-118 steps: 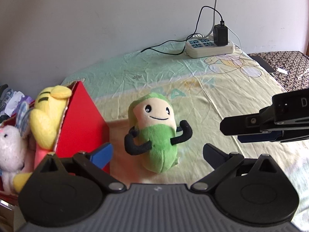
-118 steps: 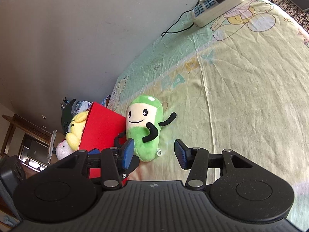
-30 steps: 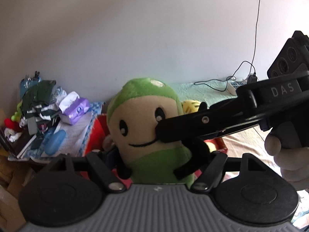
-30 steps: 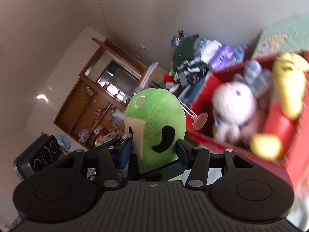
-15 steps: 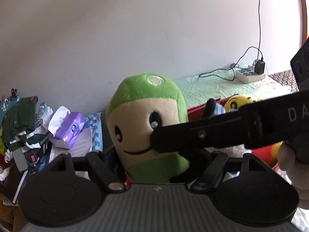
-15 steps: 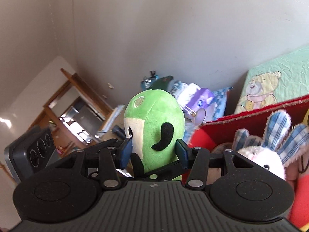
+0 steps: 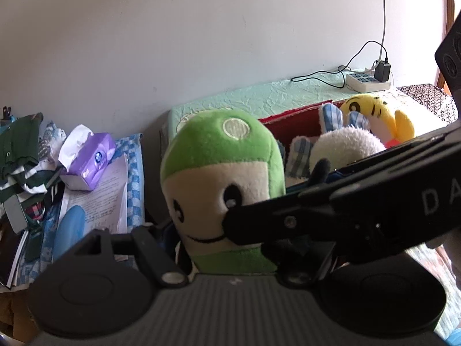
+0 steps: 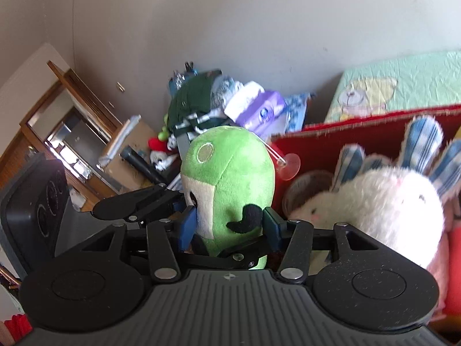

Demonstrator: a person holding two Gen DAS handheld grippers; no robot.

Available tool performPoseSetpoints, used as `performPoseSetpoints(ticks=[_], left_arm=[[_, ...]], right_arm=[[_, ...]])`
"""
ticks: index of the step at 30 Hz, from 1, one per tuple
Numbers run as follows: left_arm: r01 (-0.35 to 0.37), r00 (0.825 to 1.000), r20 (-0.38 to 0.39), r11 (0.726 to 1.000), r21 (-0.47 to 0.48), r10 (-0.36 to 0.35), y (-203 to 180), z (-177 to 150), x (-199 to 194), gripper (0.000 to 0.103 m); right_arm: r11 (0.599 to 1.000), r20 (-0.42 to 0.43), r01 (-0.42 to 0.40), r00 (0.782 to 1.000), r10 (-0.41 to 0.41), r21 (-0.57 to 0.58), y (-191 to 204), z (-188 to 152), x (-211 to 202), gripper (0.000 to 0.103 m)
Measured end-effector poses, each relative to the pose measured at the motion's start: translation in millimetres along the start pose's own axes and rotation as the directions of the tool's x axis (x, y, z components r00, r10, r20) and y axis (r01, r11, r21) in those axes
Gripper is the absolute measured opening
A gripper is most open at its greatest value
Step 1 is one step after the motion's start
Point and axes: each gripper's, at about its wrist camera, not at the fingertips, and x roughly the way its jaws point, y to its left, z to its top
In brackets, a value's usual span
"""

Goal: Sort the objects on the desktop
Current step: 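Lower the green doll into the red box beside the white bear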

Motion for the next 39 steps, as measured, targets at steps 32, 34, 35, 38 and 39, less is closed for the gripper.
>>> performPoseSetpoints(ticks=[32,34,35,38,39], left_arm=[[0.083,0.996,-0.014,0.991,-0.104,-0.084,-14.2,-18.0,4.8,0.087],[0.077,0.997,-0.01,0.992,-0.105,-0.078,-14.7,-18.1,4.8,0.087],[0.071,0.997,-0.01,0.992,-0.103,-0.072,-15.5,-17.5,4.3,0.087],[0.052,0.999,-0.002,0.994,-0.094,-0.053,-17.2,-14.0,-0.6,0.088],[0.046,0.999,0.002,0.994,-0.097,-0.046,-17.5,-13.7,-3.9,0.089]], right_arm=[[0.953,-0.055,0.219,0.97,-0.235,-0.207,12.0,-2.9,23.6,0.036],[0.953,-0.066,0.214,0.97,-0.233,-0.213,11.8,-6.6,22.3,0.037],[0.955,-0.061,0.213,0.971,-0.23,-0.206,11.2,-6.0,20.8,0.038],[0.962,-0.03,0.202,0.977,-0.211,-0.184,11.8,-5.3,12.7,0.039],[0.966,-0.014,0.194,0.98,-0.2,-0.173,11.9,-5.4,7.8,0.042]])
